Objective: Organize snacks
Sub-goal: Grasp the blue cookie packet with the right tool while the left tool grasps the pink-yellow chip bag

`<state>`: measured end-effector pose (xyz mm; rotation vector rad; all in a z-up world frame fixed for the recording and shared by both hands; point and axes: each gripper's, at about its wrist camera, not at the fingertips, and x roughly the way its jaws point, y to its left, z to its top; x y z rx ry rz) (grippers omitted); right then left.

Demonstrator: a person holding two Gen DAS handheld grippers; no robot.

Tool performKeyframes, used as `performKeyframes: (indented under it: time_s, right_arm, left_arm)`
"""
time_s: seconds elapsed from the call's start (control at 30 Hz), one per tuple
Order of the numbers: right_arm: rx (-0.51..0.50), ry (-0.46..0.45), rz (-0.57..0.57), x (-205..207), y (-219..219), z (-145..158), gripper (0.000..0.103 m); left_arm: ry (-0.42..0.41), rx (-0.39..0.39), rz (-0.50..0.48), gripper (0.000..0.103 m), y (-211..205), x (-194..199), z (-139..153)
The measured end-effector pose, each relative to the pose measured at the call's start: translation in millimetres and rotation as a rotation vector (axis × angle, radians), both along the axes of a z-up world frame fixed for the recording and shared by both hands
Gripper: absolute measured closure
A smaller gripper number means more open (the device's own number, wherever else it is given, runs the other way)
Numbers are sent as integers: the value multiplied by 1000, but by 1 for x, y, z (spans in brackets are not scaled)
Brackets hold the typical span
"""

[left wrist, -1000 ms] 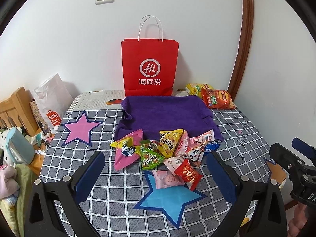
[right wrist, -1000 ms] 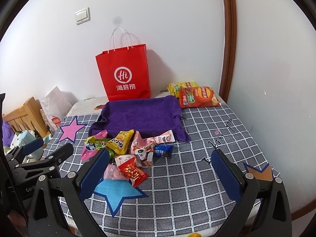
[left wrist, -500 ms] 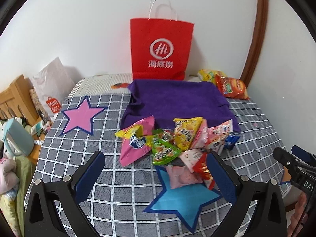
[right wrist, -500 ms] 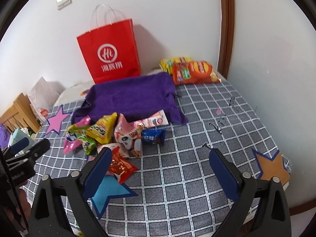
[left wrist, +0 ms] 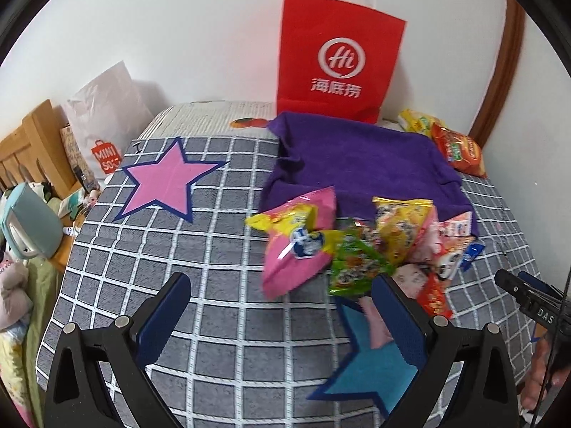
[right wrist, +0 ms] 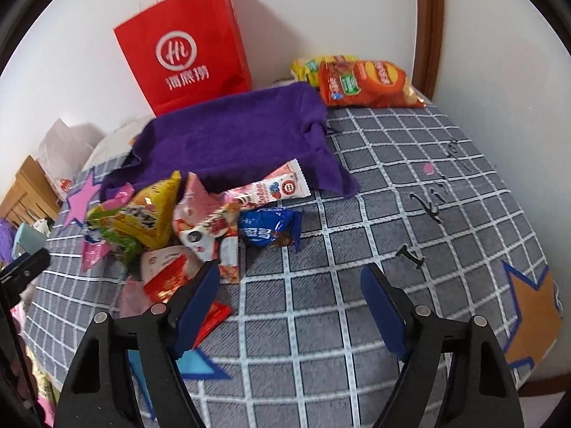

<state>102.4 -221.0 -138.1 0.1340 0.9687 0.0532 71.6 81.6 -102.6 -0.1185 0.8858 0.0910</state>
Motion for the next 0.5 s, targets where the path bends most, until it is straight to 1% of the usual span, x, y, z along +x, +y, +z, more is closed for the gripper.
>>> performKeyframes:
  time_s: [0.27,0.37,0.5]
  right_arm:
    - [31,42,13,36,2,-35,22]
    - [54,50,9,48,1,-44,22]
    - [82,52,12,59,3,-51,22]
  left_arm:
    - [21,-31,49,2,26,11,-15]
    - [26,-50,46,2,29,16,-20]
    - [36,-52,38,2,28,24,-25]
